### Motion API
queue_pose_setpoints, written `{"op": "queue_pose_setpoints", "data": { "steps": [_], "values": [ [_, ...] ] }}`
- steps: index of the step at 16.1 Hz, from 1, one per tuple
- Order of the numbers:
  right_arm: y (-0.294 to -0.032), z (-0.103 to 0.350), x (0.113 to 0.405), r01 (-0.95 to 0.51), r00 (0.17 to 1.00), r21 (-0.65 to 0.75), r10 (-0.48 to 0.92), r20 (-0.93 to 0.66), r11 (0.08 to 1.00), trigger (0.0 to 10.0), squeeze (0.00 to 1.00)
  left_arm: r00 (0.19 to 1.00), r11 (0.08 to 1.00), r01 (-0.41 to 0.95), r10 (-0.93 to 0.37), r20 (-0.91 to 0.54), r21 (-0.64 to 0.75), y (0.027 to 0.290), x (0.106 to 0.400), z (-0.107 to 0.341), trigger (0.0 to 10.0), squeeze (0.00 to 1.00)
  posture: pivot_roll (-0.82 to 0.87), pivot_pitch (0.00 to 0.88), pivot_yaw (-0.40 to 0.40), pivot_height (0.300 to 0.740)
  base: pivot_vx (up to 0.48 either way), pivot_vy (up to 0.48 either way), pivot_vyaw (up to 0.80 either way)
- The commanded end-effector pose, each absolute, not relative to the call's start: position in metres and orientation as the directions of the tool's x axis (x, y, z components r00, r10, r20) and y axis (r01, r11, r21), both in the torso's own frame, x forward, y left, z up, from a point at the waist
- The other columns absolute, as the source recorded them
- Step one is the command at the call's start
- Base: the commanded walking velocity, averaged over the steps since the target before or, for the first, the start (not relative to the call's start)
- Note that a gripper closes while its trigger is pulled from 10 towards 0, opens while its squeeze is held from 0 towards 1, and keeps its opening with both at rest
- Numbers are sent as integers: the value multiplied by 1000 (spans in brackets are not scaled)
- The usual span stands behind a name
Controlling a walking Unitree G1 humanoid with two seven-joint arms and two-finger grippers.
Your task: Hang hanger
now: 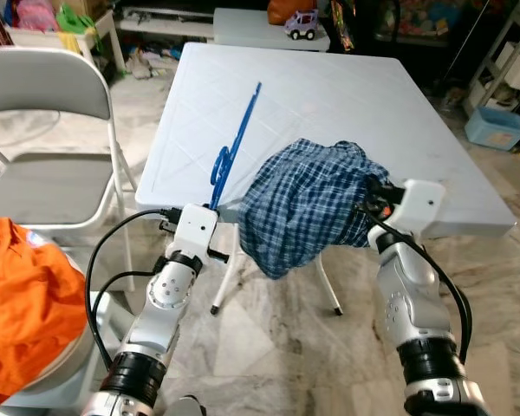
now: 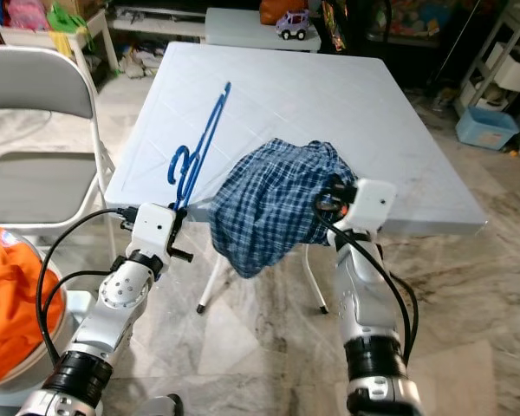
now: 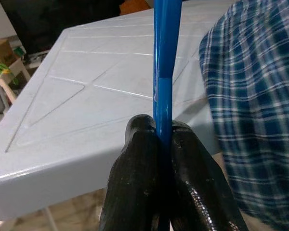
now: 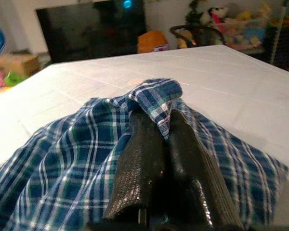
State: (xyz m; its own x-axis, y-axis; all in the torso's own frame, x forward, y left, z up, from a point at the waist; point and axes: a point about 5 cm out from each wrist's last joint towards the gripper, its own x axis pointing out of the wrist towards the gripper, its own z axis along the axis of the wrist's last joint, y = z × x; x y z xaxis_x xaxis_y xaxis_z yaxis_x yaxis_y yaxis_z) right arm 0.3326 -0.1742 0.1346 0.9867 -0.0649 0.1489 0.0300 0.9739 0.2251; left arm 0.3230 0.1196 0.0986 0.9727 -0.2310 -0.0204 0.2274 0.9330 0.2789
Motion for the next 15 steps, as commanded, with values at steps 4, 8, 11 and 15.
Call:
{"op": "queue_pose_setpoints", "data": {
  "steps": [4,8,11,15],
  "values": [
    [-182,136,325,111,969,265,-163,183,958,0,0,943,904,333,-319,-98,266,106,329,90,10000,0,213,0,0,740,0,0,0],
    [-192,138,320,157,957,270,-214,196,950,0,0,933,898,359,-346,-96,256,99,336,93,10000,0,211,0,7,740,0,0,0],
    [-193,138,323,136,962,258,-189,196,957,0,0,943,914,331,-328,-56,235,98,341,98,10000,0,226,0,-23,740,0,0,0],
    [-188,146,332,96,967,239,-148,209,966,0,0,955,929,295,-294,-35,222,102,341,99,10000,0,249,0,-60,740,61,0,0]
  ]
}}
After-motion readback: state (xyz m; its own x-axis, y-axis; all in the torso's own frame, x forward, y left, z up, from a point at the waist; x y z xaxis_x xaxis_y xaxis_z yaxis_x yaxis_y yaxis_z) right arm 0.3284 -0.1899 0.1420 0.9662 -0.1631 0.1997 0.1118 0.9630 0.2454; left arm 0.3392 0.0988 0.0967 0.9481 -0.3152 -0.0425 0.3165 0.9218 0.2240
